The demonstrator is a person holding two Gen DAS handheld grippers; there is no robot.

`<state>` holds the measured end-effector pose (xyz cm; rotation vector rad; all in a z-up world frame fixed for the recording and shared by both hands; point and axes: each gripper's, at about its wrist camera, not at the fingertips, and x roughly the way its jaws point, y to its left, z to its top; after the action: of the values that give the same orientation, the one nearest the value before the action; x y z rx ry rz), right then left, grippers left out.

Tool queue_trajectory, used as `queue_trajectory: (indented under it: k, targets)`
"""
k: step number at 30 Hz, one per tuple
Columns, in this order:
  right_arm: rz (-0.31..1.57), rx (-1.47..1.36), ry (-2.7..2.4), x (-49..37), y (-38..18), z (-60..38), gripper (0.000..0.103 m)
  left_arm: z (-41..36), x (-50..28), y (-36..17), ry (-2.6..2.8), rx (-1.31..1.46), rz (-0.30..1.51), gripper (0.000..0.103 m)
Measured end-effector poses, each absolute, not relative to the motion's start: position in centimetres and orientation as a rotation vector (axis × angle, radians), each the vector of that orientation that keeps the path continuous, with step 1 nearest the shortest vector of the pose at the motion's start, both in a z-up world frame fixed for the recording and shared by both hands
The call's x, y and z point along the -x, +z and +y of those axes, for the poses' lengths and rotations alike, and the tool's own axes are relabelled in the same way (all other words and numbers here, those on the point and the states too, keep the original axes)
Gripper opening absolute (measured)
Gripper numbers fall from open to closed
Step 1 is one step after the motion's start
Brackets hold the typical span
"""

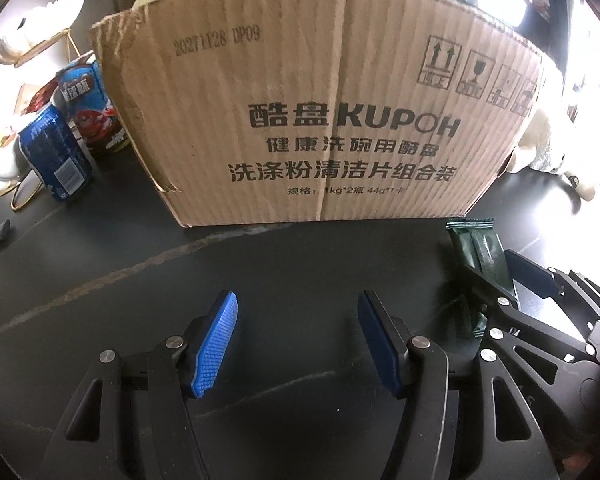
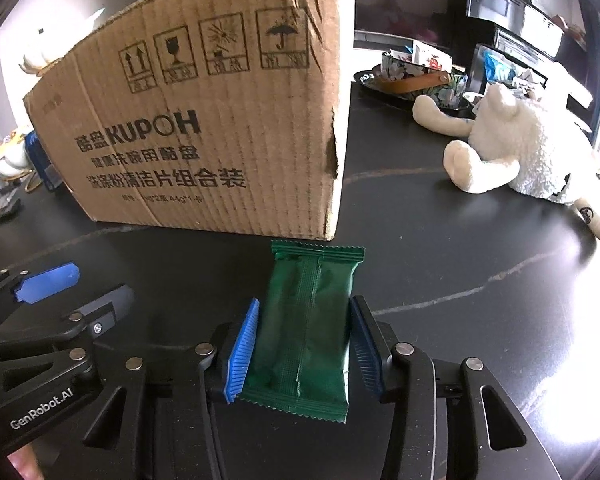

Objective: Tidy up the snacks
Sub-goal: 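Carry the dark green packet over the box and open the right tool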

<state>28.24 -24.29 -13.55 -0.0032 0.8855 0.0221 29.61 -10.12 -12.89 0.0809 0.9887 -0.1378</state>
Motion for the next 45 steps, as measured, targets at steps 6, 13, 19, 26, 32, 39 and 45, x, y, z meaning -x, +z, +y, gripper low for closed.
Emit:
queue_trajectory:
  k: [6,13,19,26,32,39,45]
  targets:
    - [0.855,0.01,0.031,-27.5,-12.2,-24.2,0.047,-9.6,-29.0,-11.4,-0.115,-0.094,0.956,0.062]
    - [0.838,-0.004,0.052,-26.6,-10.7,-23.9,0.047,-9.0,-28.0,-9.6,-0.103,-0.1,0.929,0.062]
    - [0.809,-0.01,0.061,-26.1,-9.2,-23.4,0.047,-7.9,-27.2,-7.9,-0.093,-0.091,0.904,0.062]
    - [0.771,-0.029,0.08,-25.3,-6.5,-22.8,0.047,-7.4,-26.3,-5.5,-0.099,-0.079,0.859,0.062]
    - [0.736,-0.037,0.085,-24.4,-4.1,-22.5,0.047,-7.1,-25.4,-3.5,-0.103,-0.081,0.82,0.062]
    - [0.7,-0.032,0.073,-23.7,-1.9,-22.2,0.047,-6.7,-24.9,-1.0,-0.1,-0.11,0.78,0.065]
    - [0.679,-0.027,0.086,-23.8,0.0,-21.9,0.047,-6.5,-24.9,1.3,-0.128,-0.116,0.739,0.068]
